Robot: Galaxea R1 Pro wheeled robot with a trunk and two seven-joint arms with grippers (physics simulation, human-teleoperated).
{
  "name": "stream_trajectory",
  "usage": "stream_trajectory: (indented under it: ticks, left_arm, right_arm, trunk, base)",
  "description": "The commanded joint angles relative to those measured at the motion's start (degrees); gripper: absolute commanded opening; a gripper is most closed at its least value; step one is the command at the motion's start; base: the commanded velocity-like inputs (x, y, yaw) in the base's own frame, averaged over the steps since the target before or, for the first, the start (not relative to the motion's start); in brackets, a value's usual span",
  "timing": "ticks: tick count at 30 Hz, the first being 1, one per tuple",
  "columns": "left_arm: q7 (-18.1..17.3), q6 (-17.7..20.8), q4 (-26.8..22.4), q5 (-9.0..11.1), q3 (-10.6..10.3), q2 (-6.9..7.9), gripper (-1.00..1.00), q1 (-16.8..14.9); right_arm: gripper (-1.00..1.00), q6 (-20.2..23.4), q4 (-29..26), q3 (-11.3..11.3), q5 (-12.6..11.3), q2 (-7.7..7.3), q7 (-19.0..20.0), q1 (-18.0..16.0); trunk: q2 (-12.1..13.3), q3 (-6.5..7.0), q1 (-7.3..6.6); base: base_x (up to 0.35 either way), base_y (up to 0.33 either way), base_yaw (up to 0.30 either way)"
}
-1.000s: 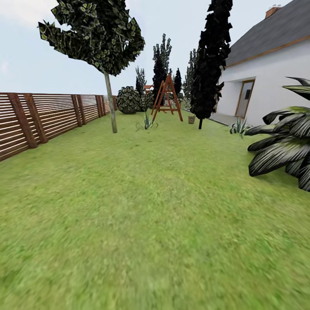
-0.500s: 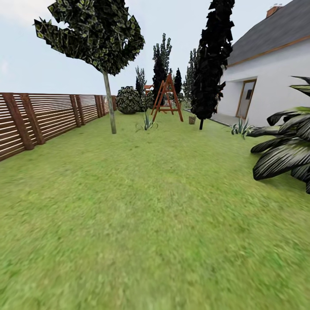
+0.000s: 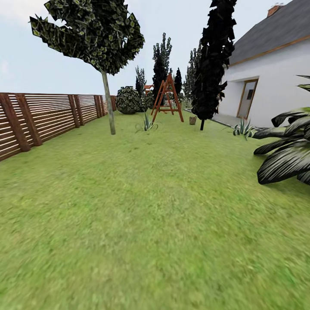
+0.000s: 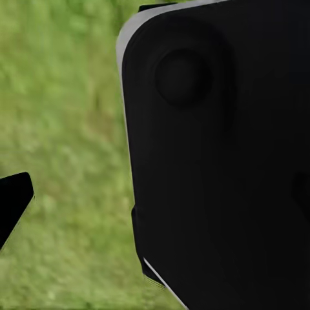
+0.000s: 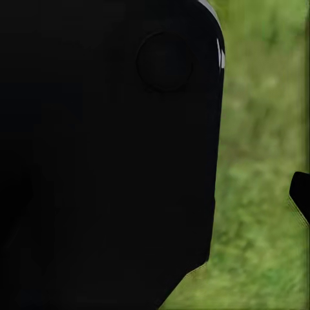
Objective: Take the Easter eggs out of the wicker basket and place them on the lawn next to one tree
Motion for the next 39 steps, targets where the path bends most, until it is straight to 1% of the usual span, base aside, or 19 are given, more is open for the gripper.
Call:
stream_trajectory:
  ticks: [1, 11, 39]
  left_arm:
    - [0.03, -0.31, 0.03, -0.07, -0.37, 0.01, 1.00, -0.03]
    - [0.21, -0.99, 0.03, -0.08, -0.46, 0.04, 1.00, -0.03]
    - [0.29, -1.34, 0.03, -0.08, -0.49, 0.04, 1.00, -0.03]
  right_arm:
    - [1.00, -0.12, -0.03, -0.04, 0.07, 0.00, -0.05, 0.01]
    - [1.00, -0.12, -0.03, -0.04, 0.04, 0.00, -0.05, 0.01]
    - [1.00, -0.12, -0.02, -0.04, 0.08, 0.00, -0.05, 0.01]
  trunk:
    - [-0.02, -0.05, 0.03]
    - [-0.02, -0.05, 0.03]
    - [-0.02, -0.05, 0.03]
  base:
    - [0.330, 0.000, 0.000]
    - [0.330, 0.000, 0.000]
    - [0.326, 0.000, 0.000]
